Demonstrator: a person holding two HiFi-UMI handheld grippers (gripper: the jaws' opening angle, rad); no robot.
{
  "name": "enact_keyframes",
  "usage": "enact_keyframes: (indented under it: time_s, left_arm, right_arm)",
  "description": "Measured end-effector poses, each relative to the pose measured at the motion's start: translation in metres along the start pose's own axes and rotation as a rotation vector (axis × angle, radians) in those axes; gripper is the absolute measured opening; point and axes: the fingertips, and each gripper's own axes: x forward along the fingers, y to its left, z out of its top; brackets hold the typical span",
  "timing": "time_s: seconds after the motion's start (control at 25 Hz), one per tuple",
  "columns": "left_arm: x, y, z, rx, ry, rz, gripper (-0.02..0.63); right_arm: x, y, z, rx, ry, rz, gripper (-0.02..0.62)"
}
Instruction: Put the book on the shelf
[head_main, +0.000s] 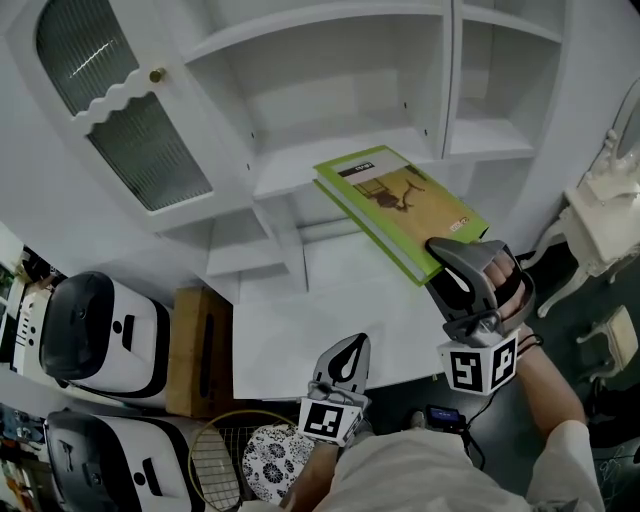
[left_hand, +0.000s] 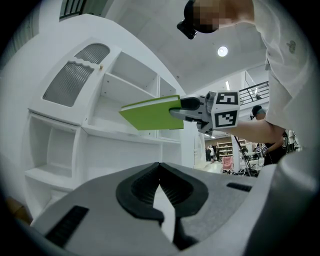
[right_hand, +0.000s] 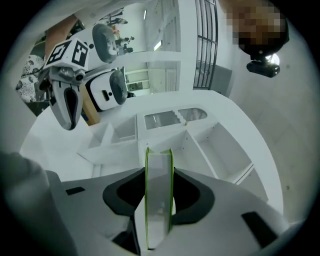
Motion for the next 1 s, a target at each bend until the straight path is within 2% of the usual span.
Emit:
enact_keyframes:
  time_s: [0.6, 1.0]
  left_arm:
    - [-0.01, 0.013, -0.002, 0.005, 0.01, 0.043, 0.003]
    - [-0.013, 0.024, 0.0, 0.011, 0.008, 0.061, 0.003]
  right_arm:
    - [0.073, 0.009, -0.061, -0.154, 0.122, 0.024, 0.149]
    - [0.119, 0.03, -0.081, -0.212, 0.174, 0.049, 0.149]
